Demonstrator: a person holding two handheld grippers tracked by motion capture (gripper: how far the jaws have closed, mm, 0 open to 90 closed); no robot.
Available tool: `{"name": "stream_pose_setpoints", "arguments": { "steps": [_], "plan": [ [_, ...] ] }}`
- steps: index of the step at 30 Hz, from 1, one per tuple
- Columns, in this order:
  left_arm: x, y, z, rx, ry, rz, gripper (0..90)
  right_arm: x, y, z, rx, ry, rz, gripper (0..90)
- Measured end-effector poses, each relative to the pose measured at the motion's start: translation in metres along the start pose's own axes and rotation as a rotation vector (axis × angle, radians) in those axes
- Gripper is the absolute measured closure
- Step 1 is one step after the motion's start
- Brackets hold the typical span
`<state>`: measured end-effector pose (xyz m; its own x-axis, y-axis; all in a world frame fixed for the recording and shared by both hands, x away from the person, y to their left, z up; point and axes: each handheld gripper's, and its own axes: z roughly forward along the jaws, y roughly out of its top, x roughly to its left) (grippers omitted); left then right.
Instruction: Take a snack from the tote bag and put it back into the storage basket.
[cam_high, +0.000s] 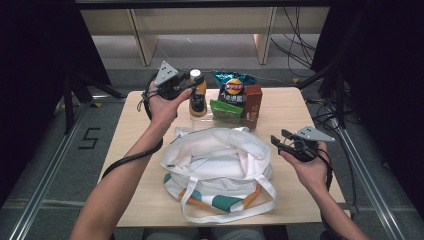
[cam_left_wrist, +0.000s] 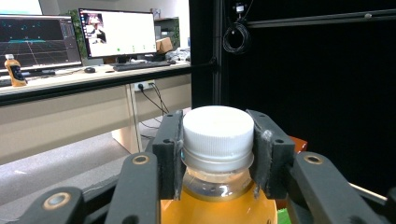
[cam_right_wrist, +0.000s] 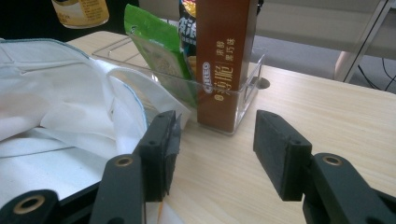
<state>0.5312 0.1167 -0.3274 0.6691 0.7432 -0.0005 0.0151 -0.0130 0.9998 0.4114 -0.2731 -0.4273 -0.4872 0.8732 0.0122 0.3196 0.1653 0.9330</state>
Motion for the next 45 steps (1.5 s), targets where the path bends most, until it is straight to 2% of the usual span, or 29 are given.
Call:
{"name": "stream_pose_setpoints", "arguments": {
  "steps": [1, 4, 5, 8, 10, 11, 18, 20, 22, 24, 26, 28, 32, 45],
  "plan": [
    [0.000, 0.000, 0.000, 0.002, 0.000, 0.001, 58.5, -0.001, 0.001, -0.002, 0.031, 0.012, -0.007, 49.8],
    [0.001, 0.000, 0.002, 0.002, 0.001, 0.004, 58.5, 0.001, 0.001, -0.003, 0.035, 0.009, 0.016, 49.8],
    [0.001, 0.000, 0.002, 0.002, 0.001, 0.004, 58.5, 0.000, 0.001, -0.001, 0.020, 0.008, -0.002, 49.8],
    [0.001, 0.000, 0.003, 0.004, 0.002, 0.004, 58.5, 0.000, 0.000, 0.000, 0.000, 0.001, 0.001, 49.8],
    [0.002, 0.000, 0.004, 0.006, 0.002, 0.007, 58.5, 0.000, 0.000, 0.000, 0.010, 0.005, -0.001, 49.8],
    [0.001, -0.001, 0.005, 0.006, 0.001, 0.003, 58.5, -0.001, 0.001, -0.002, 0.032, 0.015, -0.004, 49.8],
    [0.004, -0.003, 0.008, 0.016, 0.000, 0.008, 58.5, -0.001, 0.000, -0.001, 0.018, 0.008, -0.003, 49.8],
    [0.005, -0.005, 0.009, 0.018, -0.001, 0.004, 58.5, -0.001, 0.001, -0.002, 0.038, 0.017, 0.005, 49.8],
    [0.006, -0.006, 0.009, 0.022, -0.001, 0.003, 58.5, 0.000, 0.000, 0.000, 0.006, 0.004, 0.010, 49.8],
    [0.008, -0.007, 0.010, 0.026, 0.000, 0.002, 58.5, -0.001, 0.000, 0.000, 0.005, 0.001, 0.000, 49.7],
    [0.009, -0.009, 0.011, 0.031, 0.001, 0.001, 58.5, -0.001, 0.000, 0.000, 0.005, 0.001, 0.000, 49.7],
    [0.011, -0.011, 0.011, 0.034, 0.003, 0.000, 58.5, -0.001, 0.001, -0.002, 0.033, 0.013, 0.003, 49.7],
    [0.014, -0.015, 0.012, 0.039, 0.008, -0.001, 58.5, -0.001, 0.001, -0.002, 0.030, 0.012, -0.006, 49.7],
    [0.019, -0.026, 0.017, 0.061, 0.009, 0.000, 58.4, 0.001, -0.001, 0.000, 0.026, 0.023, 0.014, 49.6]
  ]
}}
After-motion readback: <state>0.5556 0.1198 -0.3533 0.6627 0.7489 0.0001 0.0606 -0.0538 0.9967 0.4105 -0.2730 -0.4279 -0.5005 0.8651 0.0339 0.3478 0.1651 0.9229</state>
